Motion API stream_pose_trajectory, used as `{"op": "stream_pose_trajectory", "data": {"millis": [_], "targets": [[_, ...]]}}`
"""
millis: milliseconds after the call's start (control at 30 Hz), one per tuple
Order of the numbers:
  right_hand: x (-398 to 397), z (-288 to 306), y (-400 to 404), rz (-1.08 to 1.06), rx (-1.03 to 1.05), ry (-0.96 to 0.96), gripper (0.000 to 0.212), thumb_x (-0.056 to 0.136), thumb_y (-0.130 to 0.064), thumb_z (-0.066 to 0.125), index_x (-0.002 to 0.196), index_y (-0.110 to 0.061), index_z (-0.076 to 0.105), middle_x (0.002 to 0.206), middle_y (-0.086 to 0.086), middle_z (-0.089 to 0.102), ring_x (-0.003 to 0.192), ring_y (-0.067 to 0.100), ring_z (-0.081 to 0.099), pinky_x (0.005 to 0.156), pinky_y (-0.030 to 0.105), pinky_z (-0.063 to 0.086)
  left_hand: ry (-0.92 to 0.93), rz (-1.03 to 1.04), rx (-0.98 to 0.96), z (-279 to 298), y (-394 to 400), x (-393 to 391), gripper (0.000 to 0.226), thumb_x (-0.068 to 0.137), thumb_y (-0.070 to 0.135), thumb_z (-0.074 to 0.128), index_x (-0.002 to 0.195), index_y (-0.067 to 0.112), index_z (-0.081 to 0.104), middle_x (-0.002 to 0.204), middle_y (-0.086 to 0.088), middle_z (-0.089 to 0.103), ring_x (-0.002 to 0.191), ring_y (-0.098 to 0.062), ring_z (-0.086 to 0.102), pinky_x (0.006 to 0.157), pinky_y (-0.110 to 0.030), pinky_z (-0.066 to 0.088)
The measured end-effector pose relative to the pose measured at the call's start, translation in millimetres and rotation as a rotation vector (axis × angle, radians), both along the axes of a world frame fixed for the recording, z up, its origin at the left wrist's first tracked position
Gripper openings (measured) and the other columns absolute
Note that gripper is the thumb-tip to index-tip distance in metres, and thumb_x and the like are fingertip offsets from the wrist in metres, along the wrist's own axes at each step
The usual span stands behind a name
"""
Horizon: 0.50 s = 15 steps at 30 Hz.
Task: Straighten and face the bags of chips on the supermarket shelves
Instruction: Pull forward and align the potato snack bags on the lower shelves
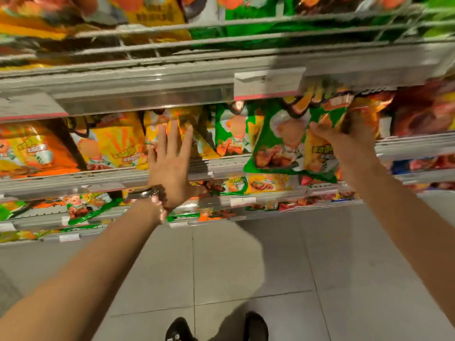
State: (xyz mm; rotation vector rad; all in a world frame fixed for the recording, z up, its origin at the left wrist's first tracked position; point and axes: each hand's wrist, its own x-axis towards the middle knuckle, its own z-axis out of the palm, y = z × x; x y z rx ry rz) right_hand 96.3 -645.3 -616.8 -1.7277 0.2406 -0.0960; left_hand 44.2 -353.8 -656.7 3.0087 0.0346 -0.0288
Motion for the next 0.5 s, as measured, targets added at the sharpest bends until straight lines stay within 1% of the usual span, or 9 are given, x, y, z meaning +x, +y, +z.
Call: {"op": "stream_pose_trajectory", "data": {"millis": [67, 133, 233, 267, 300, 367, 400, 467, 500], "targets": [[13, 0, -6, -0.006, 0.001, -0.052, 0.032, 0.08, -0.011, 0.073, 0.107, -0.017, 0.057, 0.096, -0.013, 0.067, 0.083, -0.005, 0.066, 0.069, 0.013, 0.051, 0.035, 0.005, 0.042, -7, -1, 7, 0.134, 0.06, 0.049, 0.085, 0.152, 0.024, -0.009, 0.159, -0.007, -0.019, 0.146, -0.033, -0.017, 0.114, -0.057, 0.008], [26, 0, -7, 0.015, -0.015, -0.083, 0.036, 0.082, -0.012, 0.071, 0.115, -0.013, 0.055, 0.105, -0.006, 0.067, 0.094, 0.002, 0.065, 0.078, 0.018, 0.053, 0.041, 0.013, 0.065, -12, 0, 12, 0.131, 0.064, 0.044, 0.086, 0.152, 0.026, -0.009, 0.159, -0.006, -0.02, 0.145, -0.032, -0.018, 0.115, -0.056, 0.008], [40, -3, -3, 0.051, -0.01, -0.1, 0.03, 0.085, -0.016, 0.069, 0.112, -0.019, 0.055, 0.113, -0.003, 0.065, 0.106, 0.01, 0.063, 0.09, 0.025, 0.05, 0.016, 0.029, 0.093, -18, 1, 14, 0.123, 0.072, 0.029, 0.084, 0.152, 0.027, -0.008, 0.159, -0.005, -0.019, 0.145, -0.033, -0.017, 0.116, -0.054, 0.01], [43, -5, -1, 0.043, -0.027, -0.114, 0.028, 0.086, -0.017, 0.068, 0.111, -0.018, 0.055, 0.113, -0.002, 0.064, 0.107, 0.012, 0.062, 0.091, 0.025, 0.049, 0.008, 0.032, 0.106, -20, 1, 14, 0.121, 0.073, 0.026, 0.083, 0.152, 0.027, -0.008, 0.159, -0.005, -0.019, 0.145, -0.034, -0.017, 0.116, -0.053, 0.01], [44, -6, 0, 0.036, -0.056, -0.131, 0.028, 0.087, -0.017, 0.066, 0.113, -0.016, 0.055, 0.112, -0.002, 0.063, 0.105, 0.011, 0.061, 0.089, 0.02, 0.049, 0.004, 0.032, 0.117, -22, 0, 13, 0.12, 0.074, 0.024, 0.082, 0.152, 0.027, -0.009, 0.159, -0.006, -0.02, 0.145, -0.034, -0.017, 0.116, -0.053, 0.01], [47, -10, 0, 0.035, -0.162, -0.171, 0.029, 0.091, -0.017, 0.062, 0.117, -0.008, 0.055, 0.109, 0.001, 0.062, 0.099, 0.01, 0.059, 0.079, 0.008, 0.047, 0.008, 0.029, 0.13, -26, -1, 10, 0.118, 0.076, 0.023, 0.08, 0.152, 0.027, -0.011, 0.158, -0.006, -0.023, 0.145, -0.034, -0.019, 0.116, -0.052, 0.008], [48, -13, -2, 0.031, -0.229, -0.189, 0.031, 0.092, -0.018, 0.06, 0.119, -0.003, 0.054, 0.11, 0.007, 0.063, 0.098, 0.013, 0.059, 0.075, 0.007, 0.046, 0.009, 0.025, 0.136, -28, -1, 9, 0.117, 0.077, 0.025, 0.079, 0.152, 0.027, -0.011, 0.158, -0.007, -0.025, 0.145, -0.034, -0.02, 0.116, -0.052, 0.007], [50, -19, -8, 0.02, -0.35, -0.214, 0.037, 0.095, -0.02, 0.056, 0.124, 0.002, 0.049, 0.118, 0.019, 0.061, 0.105, 0.024, 0.058, 0.078, 0.017, 0.046, -0.007, 0.008, 0.166, -32, 0, 8, 0.115, 0.079, 0.03, 0.078, 0.152, 0.028, -0.011, 0.157, -0.009, -0.026, 0.144, -0.035, -0.02, 0.116, -0.053, 0.007], [51, -22, -10, 0.018, -0.39, -0.221, 0.041, 0.096, -0.02, 0.055, 0.129, 0.002, 0.044, 0.123, 0.02, 0.058, 0.111, 0.027, 0.057, 0.082, 0.021, 0.044, -0.018, -0.003, 0.171, -34, 2, 7, 0.112, 0.079, 0.031, 0.077, 0.152, 0.029, -0.009, 0.157, -0.009, -0.026, 0.144, -0.035, -0.02, 0.116, -0.053, 0.007]]}}
